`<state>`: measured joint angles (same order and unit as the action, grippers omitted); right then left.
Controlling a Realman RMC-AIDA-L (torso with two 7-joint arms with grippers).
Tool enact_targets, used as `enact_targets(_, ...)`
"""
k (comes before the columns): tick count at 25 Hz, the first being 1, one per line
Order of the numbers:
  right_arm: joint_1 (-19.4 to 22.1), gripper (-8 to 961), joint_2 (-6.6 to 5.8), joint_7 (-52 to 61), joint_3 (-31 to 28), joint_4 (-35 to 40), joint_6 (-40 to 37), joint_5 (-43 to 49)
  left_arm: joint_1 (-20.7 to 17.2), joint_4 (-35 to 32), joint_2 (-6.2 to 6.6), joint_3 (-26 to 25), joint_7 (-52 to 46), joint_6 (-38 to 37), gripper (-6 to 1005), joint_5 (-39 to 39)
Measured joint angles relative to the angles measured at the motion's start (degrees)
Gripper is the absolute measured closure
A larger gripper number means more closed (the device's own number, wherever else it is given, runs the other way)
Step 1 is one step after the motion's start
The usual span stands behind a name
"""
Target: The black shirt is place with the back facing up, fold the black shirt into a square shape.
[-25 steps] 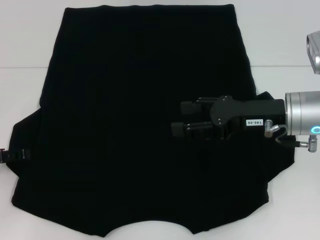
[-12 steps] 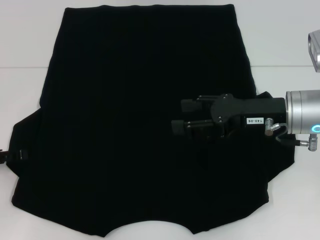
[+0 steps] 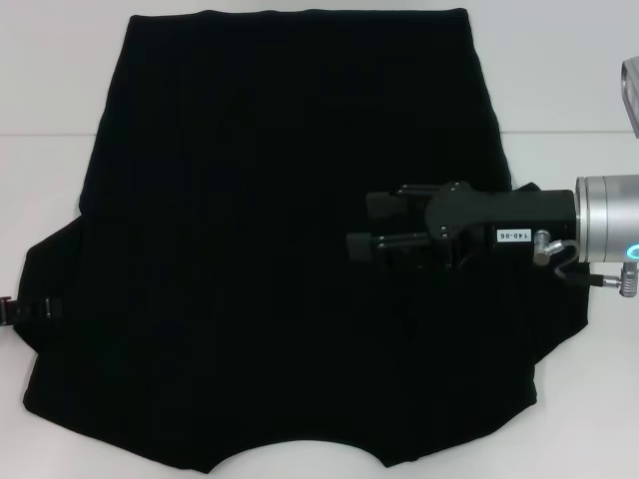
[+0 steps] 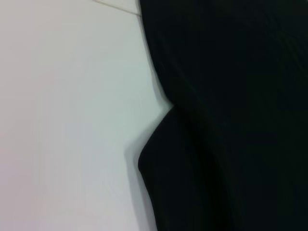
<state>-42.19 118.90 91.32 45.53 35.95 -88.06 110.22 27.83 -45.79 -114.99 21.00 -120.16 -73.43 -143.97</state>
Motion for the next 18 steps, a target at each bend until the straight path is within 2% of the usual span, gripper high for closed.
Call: enact_targets(18,0.01,102,0.00,-0.25,-0.99,-0.10,-0.01,-0.01,1.08,-0.01,-0.15,0.09,0.09,-0.87,277,0.18)
